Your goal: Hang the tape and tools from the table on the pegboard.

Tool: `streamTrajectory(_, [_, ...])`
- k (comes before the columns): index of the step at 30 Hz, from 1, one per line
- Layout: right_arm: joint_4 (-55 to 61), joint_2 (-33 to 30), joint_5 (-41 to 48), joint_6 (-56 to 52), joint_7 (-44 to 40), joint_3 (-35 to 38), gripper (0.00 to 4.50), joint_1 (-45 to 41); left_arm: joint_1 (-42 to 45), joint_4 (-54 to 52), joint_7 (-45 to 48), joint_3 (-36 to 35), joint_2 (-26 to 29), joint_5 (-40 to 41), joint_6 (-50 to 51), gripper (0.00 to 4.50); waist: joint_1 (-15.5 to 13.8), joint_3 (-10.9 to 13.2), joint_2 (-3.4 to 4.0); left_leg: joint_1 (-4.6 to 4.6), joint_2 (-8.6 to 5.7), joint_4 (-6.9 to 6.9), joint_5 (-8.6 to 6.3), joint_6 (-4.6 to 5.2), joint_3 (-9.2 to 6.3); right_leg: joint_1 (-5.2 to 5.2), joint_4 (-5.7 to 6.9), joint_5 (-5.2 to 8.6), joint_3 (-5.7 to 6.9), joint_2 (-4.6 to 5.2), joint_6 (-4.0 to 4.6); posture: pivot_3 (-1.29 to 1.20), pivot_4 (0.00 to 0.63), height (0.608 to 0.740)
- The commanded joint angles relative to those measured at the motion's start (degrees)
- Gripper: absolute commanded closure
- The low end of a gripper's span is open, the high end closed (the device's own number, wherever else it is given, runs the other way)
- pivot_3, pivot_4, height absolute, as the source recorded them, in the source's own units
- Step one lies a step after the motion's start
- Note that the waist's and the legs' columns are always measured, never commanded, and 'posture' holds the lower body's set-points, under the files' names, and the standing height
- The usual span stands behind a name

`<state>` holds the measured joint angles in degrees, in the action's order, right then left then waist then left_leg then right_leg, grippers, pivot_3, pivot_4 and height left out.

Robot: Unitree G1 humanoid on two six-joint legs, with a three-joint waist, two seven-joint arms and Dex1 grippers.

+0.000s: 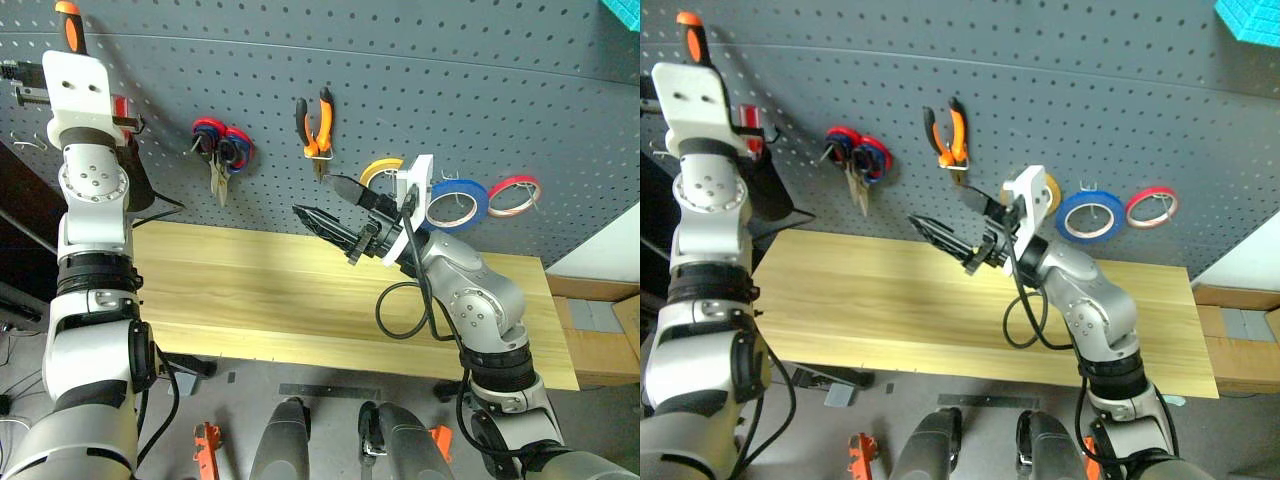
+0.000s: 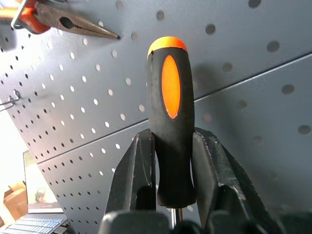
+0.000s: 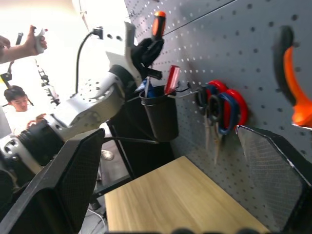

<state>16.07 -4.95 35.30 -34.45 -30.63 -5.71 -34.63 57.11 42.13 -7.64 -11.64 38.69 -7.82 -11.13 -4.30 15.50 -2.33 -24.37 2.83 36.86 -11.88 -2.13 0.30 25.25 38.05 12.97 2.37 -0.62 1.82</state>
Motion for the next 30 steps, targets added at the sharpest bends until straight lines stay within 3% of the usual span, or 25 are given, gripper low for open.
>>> streamTrajectory(1, [2.74,1.69,2.21,0.77,1.19,1.4,0.0,-2.45,2.28,-0.18,0.34,-0.3,2.09,-0.01,-2.43,3.83,0.05,0.21,-0.02,0.0,0.0,0.0,0.0,0.0,0.01,0.01,0.01,0.0,0.0,0.0,0.0,0.17,0.299,0.74])
streamTrajectory(12, [2.59,0.91,1.65,0.96,1.62,0.61,0.0,-2.03,0.6,-0.78,0.43,-0.66,1.32,0.58,-2.14,3.83,0.05,0.68,0.02,-0.12,-0.02,-0.04,0.0,0.0,-0.02,0.08,-0.06,0.03,0.06,0.12,-0.05,0.16,0.312,0.74])
streamTrajectory(23, [0.66,0.1,0.88,2.1,0.81,0.49,0.0,-2.52,0.53,-1.66,-0.13,-0.76,1.27,0.76,-1.73,0.19,0.03,0.71,0.02,-0.12,-0.02,-0.04,0.0,0.0,-0.05,0.07,-0.06,0.04,0.11,0.12,-0.06,0.17,0.297,0.74])
streamTrajectory(30, [0.98,-0.43,0.28,2.35,0.24,0.54,0.0,-2.29,-1.5,-5.56,0.63,-1.64,0.2,2.55,0.39,0.04,0.04,0.71,0.02,-0.14,-0.02,-0.06,0.0,0.0,-0.06,0.08,-0.08,0.04,0.11,0.13,-0.07,0.16,0.285,0.74])
